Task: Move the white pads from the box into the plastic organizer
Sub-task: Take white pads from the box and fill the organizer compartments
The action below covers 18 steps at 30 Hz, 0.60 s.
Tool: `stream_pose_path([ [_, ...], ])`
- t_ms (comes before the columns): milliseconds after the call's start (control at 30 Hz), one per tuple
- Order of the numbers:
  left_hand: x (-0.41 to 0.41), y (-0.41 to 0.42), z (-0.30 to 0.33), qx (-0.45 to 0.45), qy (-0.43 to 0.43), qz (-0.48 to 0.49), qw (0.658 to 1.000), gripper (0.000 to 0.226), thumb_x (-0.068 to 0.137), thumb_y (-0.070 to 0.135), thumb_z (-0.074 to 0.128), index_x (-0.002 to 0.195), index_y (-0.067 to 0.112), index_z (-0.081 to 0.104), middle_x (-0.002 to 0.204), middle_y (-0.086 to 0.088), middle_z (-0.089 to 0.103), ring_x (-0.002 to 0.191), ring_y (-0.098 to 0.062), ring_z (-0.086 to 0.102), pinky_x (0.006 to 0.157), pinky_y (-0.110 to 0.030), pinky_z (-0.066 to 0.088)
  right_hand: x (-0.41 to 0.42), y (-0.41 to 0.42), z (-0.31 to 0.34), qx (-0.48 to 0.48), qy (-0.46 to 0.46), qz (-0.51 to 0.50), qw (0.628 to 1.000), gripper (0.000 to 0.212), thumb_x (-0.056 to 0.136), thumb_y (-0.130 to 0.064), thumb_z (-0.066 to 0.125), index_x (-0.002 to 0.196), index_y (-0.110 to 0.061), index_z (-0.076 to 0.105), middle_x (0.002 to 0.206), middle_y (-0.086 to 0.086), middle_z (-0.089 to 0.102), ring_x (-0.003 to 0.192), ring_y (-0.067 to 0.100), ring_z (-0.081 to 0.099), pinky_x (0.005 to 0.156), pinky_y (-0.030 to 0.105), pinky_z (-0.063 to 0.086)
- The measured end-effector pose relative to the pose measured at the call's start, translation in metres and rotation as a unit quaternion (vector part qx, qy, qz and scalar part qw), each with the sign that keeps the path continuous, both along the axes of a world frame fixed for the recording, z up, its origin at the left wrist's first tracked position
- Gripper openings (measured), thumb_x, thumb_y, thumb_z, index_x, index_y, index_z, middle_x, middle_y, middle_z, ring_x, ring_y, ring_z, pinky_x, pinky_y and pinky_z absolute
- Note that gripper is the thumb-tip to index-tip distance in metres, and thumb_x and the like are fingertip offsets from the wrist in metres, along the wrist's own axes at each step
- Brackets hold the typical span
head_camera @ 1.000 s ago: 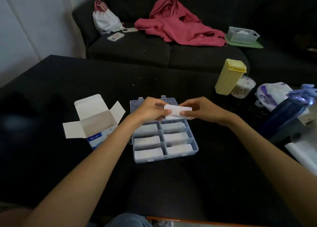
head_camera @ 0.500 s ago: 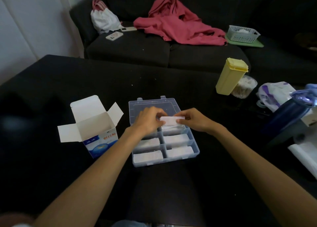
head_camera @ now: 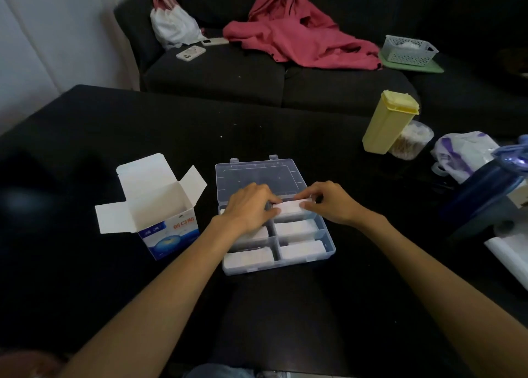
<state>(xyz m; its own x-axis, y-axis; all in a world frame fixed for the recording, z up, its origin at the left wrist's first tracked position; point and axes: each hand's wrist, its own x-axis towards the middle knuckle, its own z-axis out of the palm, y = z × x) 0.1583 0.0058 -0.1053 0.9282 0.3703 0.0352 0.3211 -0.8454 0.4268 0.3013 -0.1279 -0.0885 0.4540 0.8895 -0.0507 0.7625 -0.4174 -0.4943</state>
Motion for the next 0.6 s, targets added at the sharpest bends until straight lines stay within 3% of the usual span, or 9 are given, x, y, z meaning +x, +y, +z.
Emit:
stream_pose_path([
  [67, -0.0006, -0.0005, -0.0033, 0.005, -0.003, 0.004, 1.000, 0.034, 0.092, 0.029, 0.058, 0.126, 0.025, 0.060, 0.120, 0.000, 0.058, 0.106, -0.018, 0.052, 0.081, -0.025, 0.039, 0.0006, 0.0000, -0.0010, -0.013, -0.030, 0.002, 0.999, 0.026, 0.088, -0.021, 0.061, 0.113, -0.016, 0.066, 0.104, -0.002, 0.060, 0.090, 0.007, 0.051, 0.078, 0.018, 0.042],
  [167, -0.0003, -0.0017, -0.0037, 0.023, -0.017, 0.014, 0.999, 0.035, 0.091, 0.029, 0.059, 0.127, 0.026, 0.058, 0.120, -0.001, 0.059, 0.107, -0.019, 0.053, 0.084, -0.025, 0.040, 0.0001, 0.0005, -0.0025, -0.040, -0.134, 0.016, 0.990, 0.027, 0.087, -0.032, 0.062, 0.111, -0.022, 0.066, 0.119, -0.002, 0.056, 0.110, 0.014, 0.046, 0.094, 0.029, 0.039],
  [267, 0.0010, -0.0026, -0.0011, 0.047, -0.036, 0.019, 0.998, 0.034, 0.091, 0.029, 0.060, 0.124, 0.026, 0.060, 0.120, -0.001, 0.060, 0.108, -0.019, 0.052, 0.087, -0.029, 0.043, -0.0017, 0.0016, -0.0027, -0.048, -0.164, 0.029, 0.985, 0.026, 0.089, -0.029, 0.059, 0.113, -0.021, 0.065, 0.120, -0.001, 0.058, 0.109, 0.014, 0.050, 0.094, 0.029, 0.041],
  [433, 0.0032, -0.0049, -0.0007, 0.073, -0.038, 0.007, 0.997, 0.029, 0.093, 0.027, 0.056, 0.121, 0.026, 0.062, 0.119, 0.000, 0.061, 0.109, -0.018, 0.051, 0.088, -0.029, 0.042, -0.0022, 0.0060, -0.0032, -0.010, -0.105, -0.001, 0.994, 0.022, 0.088, -0.025, 0.062, 0.108, -0.020, 0.068, 0.110, 0.000, 0.067, 0.095, 0.012, 0.060, 0.085, 0.027, 0.050],
  [600, 0.0051, -0.0085, -0.0003, 0.117, -0.043, 0.009, 0.992, 0.027, 0.096, 0.029, 0.050, 0.119, 0.025, 0.063, 0.116, -0.004, 0.059, 0.106, -0.020, 0.053, 0.088, -0.028, 0.041, 0.0017, 0.0028, -0.0063, 0.001, -0.172, 0.002, 0.985, 0.019, 0.089, -0.030, 0.059, 0.105, -0.025, 0.068, 0.112, -0.003, 0.063, 0.102, 0.012, 0.052, 0.092, 0.029, 0.041],
])
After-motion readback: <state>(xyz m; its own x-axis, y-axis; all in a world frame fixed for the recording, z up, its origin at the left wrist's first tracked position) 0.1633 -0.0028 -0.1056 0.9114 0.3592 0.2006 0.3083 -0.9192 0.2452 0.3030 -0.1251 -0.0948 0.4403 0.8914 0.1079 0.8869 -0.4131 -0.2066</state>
